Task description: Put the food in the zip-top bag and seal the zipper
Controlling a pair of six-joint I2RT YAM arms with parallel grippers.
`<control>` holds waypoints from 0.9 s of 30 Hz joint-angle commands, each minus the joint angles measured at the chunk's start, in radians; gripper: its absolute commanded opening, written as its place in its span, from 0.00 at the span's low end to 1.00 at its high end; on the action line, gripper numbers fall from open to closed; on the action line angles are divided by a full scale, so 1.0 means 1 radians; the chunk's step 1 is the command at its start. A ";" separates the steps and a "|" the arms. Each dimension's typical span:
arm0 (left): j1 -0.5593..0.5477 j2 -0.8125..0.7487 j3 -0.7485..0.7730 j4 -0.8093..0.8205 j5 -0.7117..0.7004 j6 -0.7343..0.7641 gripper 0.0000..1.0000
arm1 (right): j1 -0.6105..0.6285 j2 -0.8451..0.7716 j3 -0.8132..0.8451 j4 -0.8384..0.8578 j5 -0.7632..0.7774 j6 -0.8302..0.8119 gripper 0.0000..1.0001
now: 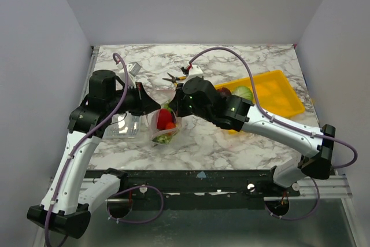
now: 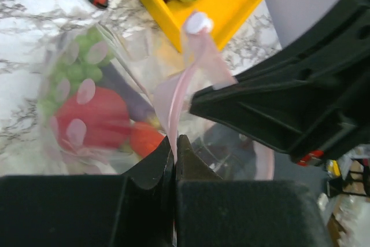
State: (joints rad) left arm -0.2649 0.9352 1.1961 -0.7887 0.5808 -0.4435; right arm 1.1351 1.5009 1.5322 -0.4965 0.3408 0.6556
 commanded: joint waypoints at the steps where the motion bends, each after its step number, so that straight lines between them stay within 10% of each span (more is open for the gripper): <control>1: 0.004 -0.034 -0.006 0.114 0.237 -0.097 0.00 | -0.001 0.016 0.070 0.005 -0.078 -0.039 0.01; 11: 0.004 -0.042 -0.159 0.178 0.133 -0.088 0.00 | 0.000 -0.050 -0.165 0.001 -0.116 -0.023 0.12; 20: 0.003 -0.064 -0.275 0.332 0.268 -0.192 0.00 | 0.026 -0.160 -0.115 -0.191 -0.047 -0.104 0.49; 27: 0.003 -0.049 -0.253 0.332 0.261 -0.193 0.00 | 0.042 -0.118 0.052 -0.252 -0.156 -0.213 0.56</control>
State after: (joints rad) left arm -0.2630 0.8894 0.9199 -0.5018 0.8112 -0.6216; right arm 1.1542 1.3636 1.5036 -0.6998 0.2626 0.5400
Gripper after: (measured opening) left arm 0.008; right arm 0.553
